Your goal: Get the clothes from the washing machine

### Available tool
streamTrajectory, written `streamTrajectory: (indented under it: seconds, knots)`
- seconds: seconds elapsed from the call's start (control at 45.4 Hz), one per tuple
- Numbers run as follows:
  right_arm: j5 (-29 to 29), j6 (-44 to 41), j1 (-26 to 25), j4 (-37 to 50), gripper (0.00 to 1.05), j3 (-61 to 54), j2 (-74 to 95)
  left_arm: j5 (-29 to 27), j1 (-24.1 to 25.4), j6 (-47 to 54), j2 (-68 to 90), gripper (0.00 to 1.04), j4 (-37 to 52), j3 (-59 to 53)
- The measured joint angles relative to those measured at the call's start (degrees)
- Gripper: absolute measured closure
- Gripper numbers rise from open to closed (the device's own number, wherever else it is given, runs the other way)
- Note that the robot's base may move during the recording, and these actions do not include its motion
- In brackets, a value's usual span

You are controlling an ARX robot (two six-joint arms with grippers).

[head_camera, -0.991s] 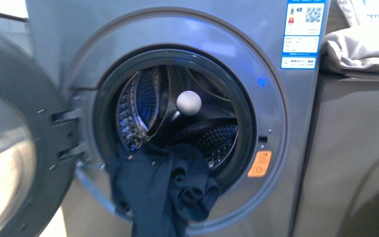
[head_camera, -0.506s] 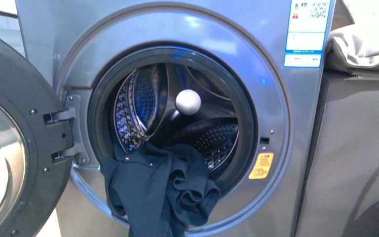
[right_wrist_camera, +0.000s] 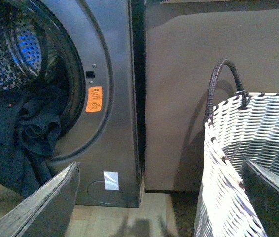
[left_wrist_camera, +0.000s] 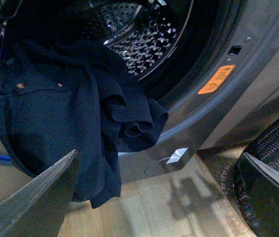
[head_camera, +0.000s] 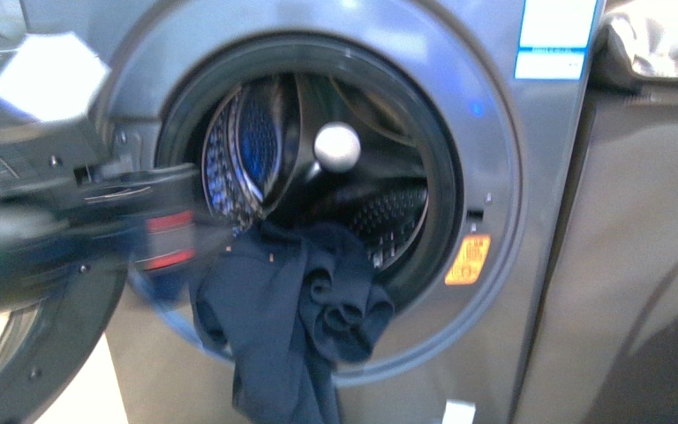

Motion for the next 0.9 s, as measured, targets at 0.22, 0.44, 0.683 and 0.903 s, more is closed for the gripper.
streamTrajectory:
  seconds: [0.22,0.44,0.683,0.903]
  knots:
    - [0.00,0.00,0.00,0.00,0.07,0.00,0.00,-2.73,0.50,0.83,12.46,0.07,-2.01,11.43]
    - [0.00,0.00,-0.02,0.00,0.07,0.00,0.00,-4.94,1.90,3.06,24.11,0.07,-5.49,23.04]
    - [0.00,0.00,-0.02,0.02,0.07,0.00,0.00,-7.10,2.25,5.27,30.10,0.07,-9.01,32.06]
    - [0.00,0.00,0.00,0.00,0.07,0.00,0.00,-8.63,2.25,7.91,33.88,0.07,-12.94,39.43]
